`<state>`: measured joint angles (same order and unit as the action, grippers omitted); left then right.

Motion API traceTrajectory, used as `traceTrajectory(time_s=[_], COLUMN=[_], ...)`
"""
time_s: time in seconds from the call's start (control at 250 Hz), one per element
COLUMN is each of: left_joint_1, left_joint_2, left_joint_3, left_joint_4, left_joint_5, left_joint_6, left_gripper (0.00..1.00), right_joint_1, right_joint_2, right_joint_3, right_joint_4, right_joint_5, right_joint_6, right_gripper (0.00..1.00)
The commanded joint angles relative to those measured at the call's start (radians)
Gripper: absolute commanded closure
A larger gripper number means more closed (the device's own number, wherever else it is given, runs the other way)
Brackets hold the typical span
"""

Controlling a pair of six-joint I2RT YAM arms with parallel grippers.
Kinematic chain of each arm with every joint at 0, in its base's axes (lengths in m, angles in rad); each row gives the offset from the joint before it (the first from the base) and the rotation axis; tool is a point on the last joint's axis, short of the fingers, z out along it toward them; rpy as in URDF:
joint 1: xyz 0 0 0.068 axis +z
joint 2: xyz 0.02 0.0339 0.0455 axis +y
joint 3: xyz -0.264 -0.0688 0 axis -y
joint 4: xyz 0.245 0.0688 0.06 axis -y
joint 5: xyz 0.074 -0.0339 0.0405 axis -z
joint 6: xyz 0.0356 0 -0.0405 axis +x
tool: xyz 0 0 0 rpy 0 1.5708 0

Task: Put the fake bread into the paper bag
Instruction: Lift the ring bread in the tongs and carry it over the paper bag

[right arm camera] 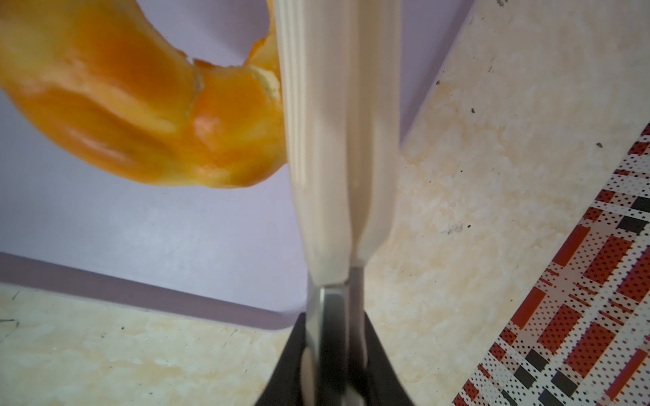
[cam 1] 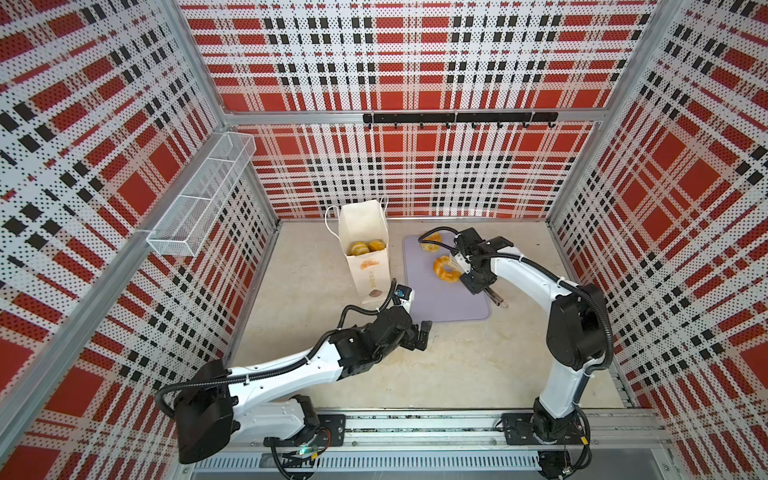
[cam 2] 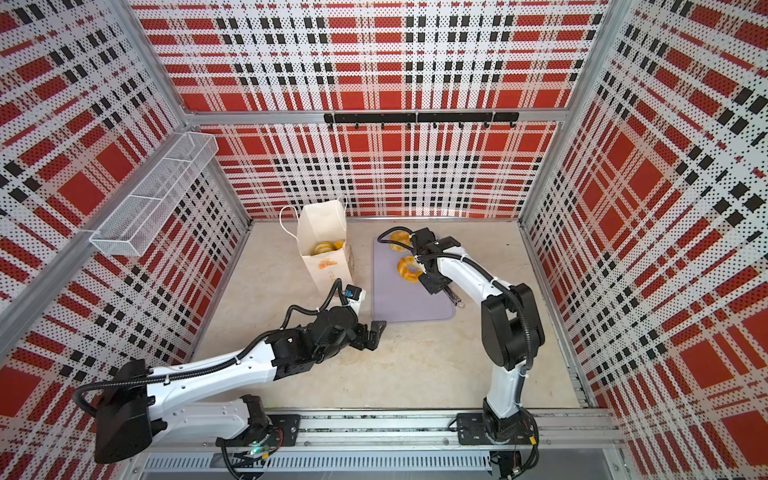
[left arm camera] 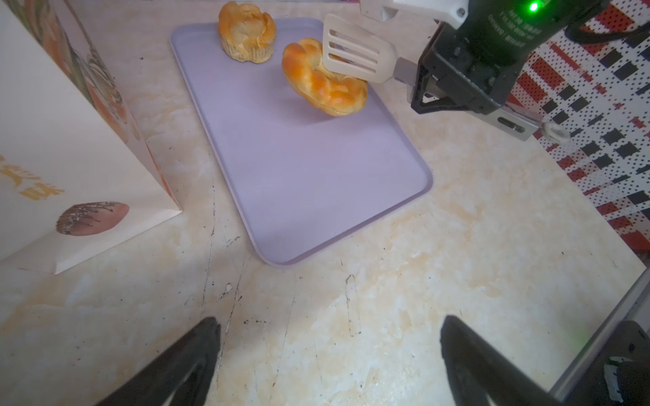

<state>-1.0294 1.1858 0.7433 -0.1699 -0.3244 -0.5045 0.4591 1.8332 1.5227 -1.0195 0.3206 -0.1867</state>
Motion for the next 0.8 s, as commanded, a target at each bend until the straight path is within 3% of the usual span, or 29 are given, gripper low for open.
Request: traceTrajectory(time_s=[0.0, 0.796], left_joint_1=[-0.008, 0.063], left_joint_2=[-0.035, -0.214], left_joint_3=[0.030, 0.054], left_joint_4=[-0.034, -0.151], left_joint_5=[-0.039, -0.068], left_joint_6=[0.012, 0.094], left_gripper=[0.01, 0.01], right_joint_1=[0.018, 0.115], right_joint_2=[-0.059, -0.163], right_joint_3=[-0.004, 0.102], right_joint_4=[0.034, -0.013], right_joint_5=[-0.001, -0.018], right_joint_6=[0.023, 0.048], right_gripper=[0.78, 0.76])
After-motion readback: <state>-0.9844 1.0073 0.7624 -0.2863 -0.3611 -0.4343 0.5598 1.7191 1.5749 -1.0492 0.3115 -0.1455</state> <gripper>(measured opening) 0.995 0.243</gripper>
